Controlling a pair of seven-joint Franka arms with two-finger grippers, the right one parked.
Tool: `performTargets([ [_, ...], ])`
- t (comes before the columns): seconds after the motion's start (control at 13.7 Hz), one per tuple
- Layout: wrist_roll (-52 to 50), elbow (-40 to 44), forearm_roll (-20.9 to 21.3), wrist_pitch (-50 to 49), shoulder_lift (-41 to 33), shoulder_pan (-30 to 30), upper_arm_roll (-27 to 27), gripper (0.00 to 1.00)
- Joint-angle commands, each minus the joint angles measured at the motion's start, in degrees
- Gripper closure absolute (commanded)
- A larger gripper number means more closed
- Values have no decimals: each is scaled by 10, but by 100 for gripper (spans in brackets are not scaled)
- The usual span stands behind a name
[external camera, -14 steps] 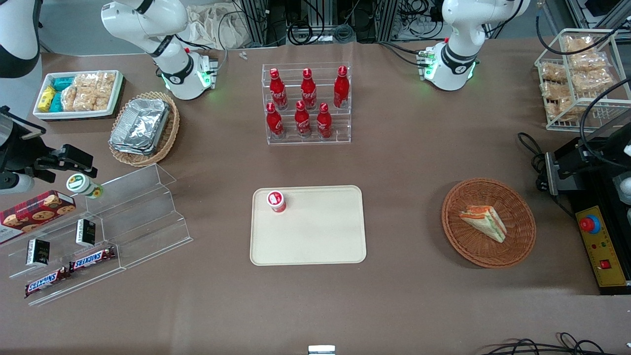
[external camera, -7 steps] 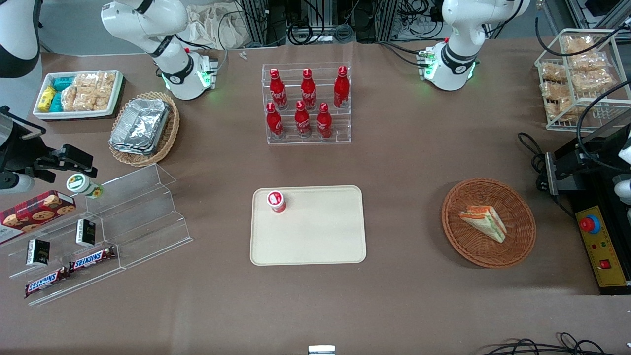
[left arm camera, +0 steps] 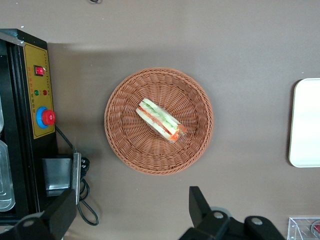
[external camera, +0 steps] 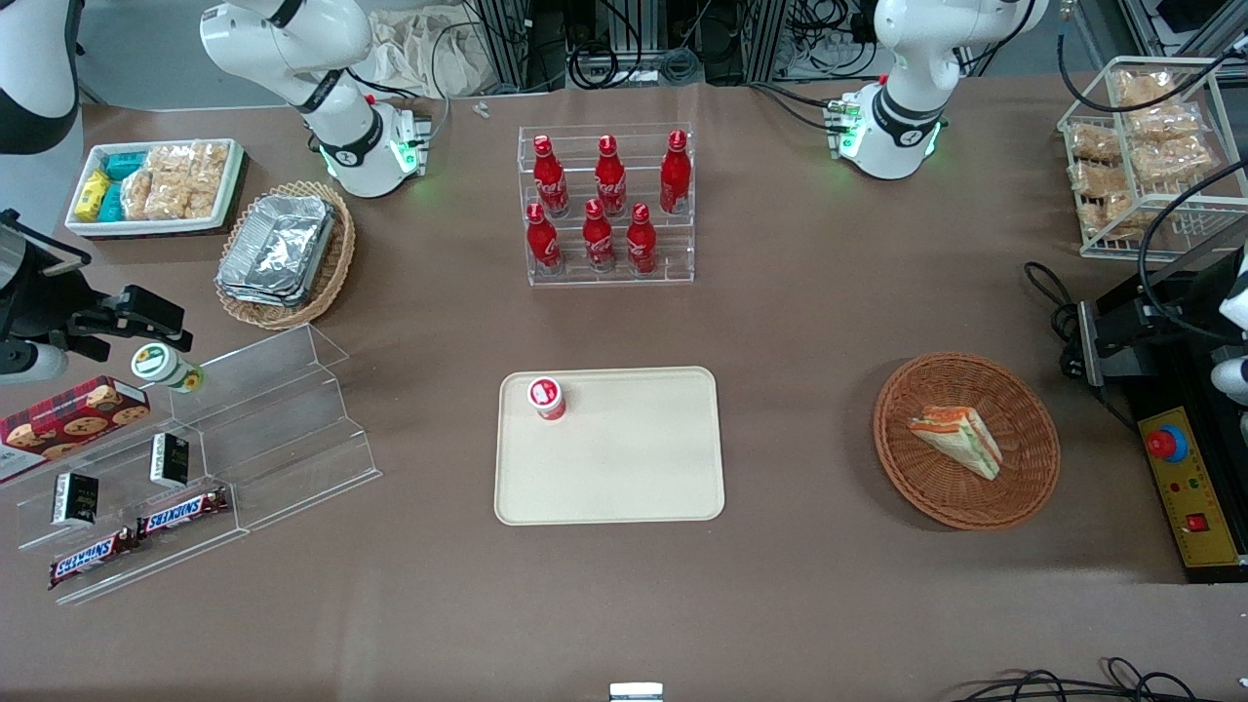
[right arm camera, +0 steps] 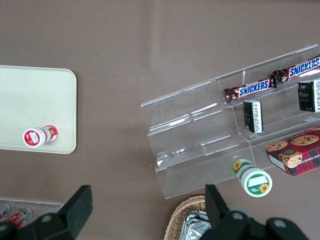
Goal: Place sandwich from basket to tray
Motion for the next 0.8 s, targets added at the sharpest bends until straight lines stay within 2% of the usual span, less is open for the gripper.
performTargets([
  [0.0, 4, -14, 1, 20, 1, 1, 0, 0],
  [0.51, -14, -99, -1, 110, -5, -1, -1, 0],
  [0.73, -28, -171, -24, 161, -8, 1, -1, 0],
])
